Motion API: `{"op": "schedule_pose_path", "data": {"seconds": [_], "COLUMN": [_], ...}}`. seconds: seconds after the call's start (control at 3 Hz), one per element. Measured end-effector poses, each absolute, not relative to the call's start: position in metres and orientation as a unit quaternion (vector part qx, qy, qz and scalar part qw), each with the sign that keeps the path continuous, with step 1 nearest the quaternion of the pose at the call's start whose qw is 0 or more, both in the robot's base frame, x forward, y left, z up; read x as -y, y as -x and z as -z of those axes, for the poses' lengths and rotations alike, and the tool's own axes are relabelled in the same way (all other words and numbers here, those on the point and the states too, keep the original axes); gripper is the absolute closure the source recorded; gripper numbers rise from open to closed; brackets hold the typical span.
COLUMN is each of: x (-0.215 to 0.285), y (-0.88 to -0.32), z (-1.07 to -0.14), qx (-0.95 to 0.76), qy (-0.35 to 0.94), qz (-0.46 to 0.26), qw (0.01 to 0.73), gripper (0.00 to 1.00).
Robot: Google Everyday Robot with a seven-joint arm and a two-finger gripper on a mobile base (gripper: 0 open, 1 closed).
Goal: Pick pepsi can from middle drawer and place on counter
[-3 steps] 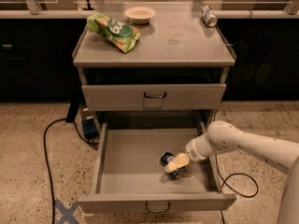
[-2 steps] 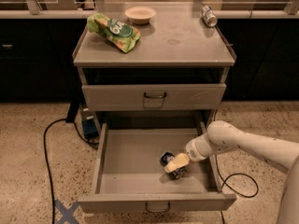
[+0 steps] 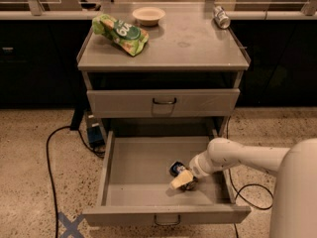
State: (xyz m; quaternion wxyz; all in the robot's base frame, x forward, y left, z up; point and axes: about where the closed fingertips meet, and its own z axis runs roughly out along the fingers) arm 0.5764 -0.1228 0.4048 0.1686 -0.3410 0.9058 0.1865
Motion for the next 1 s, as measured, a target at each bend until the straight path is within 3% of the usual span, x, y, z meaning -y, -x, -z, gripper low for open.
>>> {"op": "schedule_pose_path", "data": {"seconds": [1.0], "x": [0.108], "y": [-0.564], "z": [-0.362], "qx": [-0.911], "qy": [0.348], "qz": [-0.177], "qw": [0.135], "gripper": [0.0]}}
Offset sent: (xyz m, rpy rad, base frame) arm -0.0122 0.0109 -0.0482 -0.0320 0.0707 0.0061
